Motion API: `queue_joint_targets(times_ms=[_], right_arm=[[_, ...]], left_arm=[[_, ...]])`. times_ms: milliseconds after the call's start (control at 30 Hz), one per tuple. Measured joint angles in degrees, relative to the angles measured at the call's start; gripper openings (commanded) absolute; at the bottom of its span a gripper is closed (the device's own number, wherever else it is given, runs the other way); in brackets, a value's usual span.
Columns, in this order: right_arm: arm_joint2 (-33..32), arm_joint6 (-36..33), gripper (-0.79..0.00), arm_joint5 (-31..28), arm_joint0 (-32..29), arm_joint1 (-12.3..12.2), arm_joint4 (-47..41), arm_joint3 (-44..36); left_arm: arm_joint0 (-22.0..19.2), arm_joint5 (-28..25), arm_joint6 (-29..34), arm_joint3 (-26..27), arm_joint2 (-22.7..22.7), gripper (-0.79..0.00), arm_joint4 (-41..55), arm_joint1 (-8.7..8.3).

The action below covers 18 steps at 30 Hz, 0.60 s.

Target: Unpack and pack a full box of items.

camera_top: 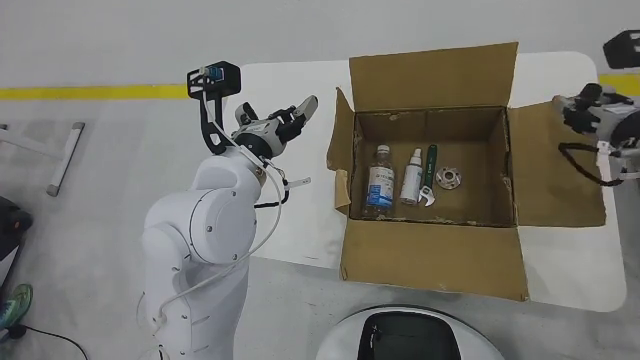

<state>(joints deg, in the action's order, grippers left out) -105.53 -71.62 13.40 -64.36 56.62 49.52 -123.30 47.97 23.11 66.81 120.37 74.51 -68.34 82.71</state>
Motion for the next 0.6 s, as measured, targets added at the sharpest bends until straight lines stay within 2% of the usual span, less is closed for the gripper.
queue_joint_targets(times_ms=[167, 300, 433, 600], right_arm=[[-12.7, 5.3, -0.785, -2.6, -7.5, 0.3, -8.1, 3.6], [-19.3, 7.8, -0.785, -3.6, -12.0, 0.8, -14.8, 8.4], [-20.9, 8.6, -0.785, -6.5, -14.0, 1.3, -25.5, 14.8], [-17.2, 6.6, -0.785, -13.4, -12.0, 1.4, -41.2, 23.4]], left_arm=[[0.0, 0.0, 0.0, 0.0, 0.0, 0.000, 0.0, 0.00], [0.0, 0.0, 0.0, 0.0, 0.0, 0.000, 0.0, 0.00], [0.0, 0.0, 0.0, 0.0, 0.0, 0.000, 0.0, 0.00], [0.0, 0.0, 0.0, 0.0, 0.0, 0.000, 0.0, 0.00]])
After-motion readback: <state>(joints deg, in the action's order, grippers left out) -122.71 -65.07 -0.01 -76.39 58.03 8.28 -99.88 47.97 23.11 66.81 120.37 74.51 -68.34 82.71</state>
